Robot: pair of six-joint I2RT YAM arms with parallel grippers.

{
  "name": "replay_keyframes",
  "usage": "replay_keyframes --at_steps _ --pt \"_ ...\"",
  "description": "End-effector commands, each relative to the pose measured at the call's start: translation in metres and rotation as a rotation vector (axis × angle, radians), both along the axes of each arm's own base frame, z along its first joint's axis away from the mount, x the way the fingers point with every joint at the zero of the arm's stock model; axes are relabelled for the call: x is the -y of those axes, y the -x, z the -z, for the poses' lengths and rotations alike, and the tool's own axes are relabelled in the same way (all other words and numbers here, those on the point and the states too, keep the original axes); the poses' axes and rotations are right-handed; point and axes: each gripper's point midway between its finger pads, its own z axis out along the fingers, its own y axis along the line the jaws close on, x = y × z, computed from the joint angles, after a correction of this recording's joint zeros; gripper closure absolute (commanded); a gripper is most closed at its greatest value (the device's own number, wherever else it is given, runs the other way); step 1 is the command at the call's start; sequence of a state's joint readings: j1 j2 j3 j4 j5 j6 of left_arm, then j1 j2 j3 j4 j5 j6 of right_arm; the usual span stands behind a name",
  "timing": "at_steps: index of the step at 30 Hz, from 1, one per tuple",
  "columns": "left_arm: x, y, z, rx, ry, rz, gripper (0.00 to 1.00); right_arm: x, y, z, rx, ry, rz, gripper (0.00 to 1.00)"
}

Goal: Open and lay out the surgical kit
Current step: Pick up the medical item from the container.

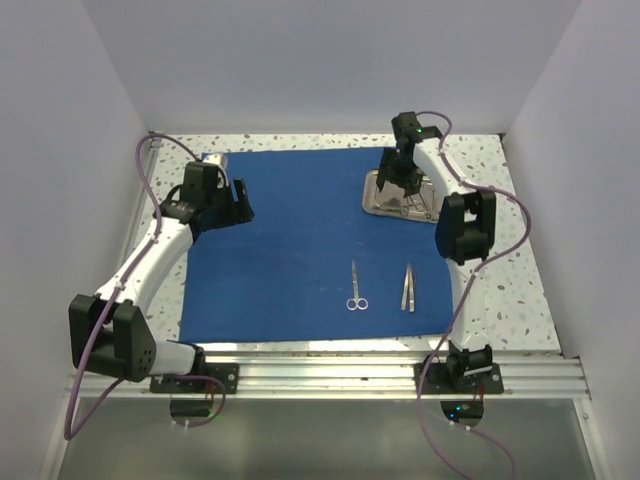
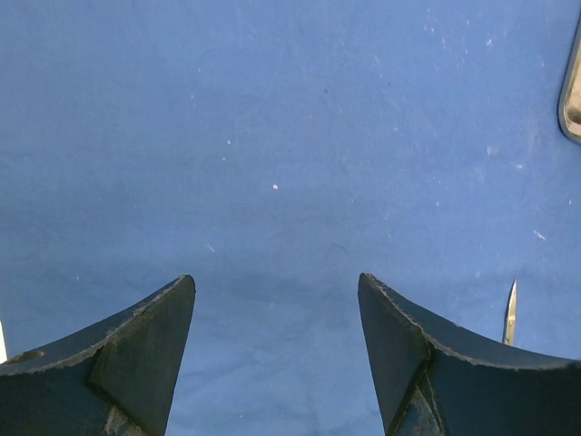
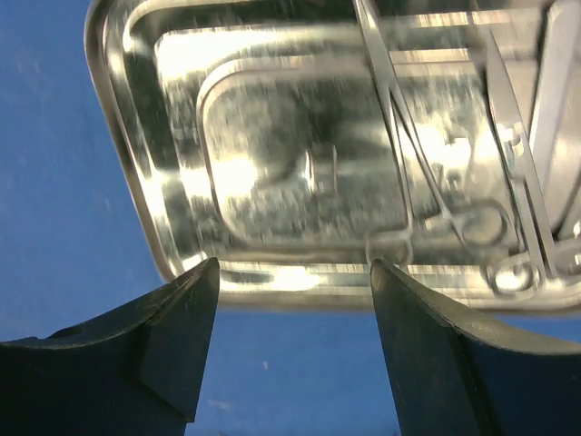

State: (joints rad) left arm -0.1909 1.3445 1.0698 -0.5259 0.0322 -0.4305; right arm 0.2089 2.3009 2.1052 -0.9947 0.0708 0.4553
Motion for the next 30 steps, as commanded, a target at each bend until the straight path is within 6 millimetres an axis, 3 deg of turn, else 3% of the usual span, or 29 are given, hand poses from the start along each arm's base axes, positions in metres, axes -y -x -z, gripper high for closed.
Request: replay_keyframes --at_steps 1,2,4,5,14,27,30 --pt "-0.004 -0.013 -0.017 0.033 -0.009 -0.030 0.24 0.002 -0.022 0.002 0.012 0.049 -0.021 0.29" --pt "-0.004 -0.014 -0.015 0.025 -0.011 -0.031 0.24 0.001 -0.036 -0.009 0.059 0.045 -0.014 0.29" --pt "-0.004 -0.015 -0.015 0.021 -0.012 -0.031 0.24 0.009 -0.045 0.004 0.050 0.062 0.005 0.29" --pt "-0.005 -0.015 -0.013 0.015 -0.014 -0.032 0.24 0.011 -0.054 -0.002 0.082 0.067 0.016 0.29" --pt "-0.018 -0.021 -0.007 -0.009 -0.085 -0.077 0.24 0.033 -0.078 -0.002 0.164 0.143 0.015 0.29" --pt "-0.020 -0.034 0.002 -0.047 -0.123 -0.063 0.25 0.045 -0.102 0.044 0.167 0.134 0.050 0.35" --pt "-0.024 -0.033 0.004 -0.055 -0.137 -0.074 0.25 0.047 -0.103 0.051 0.160 0.138 0.048 0.45"
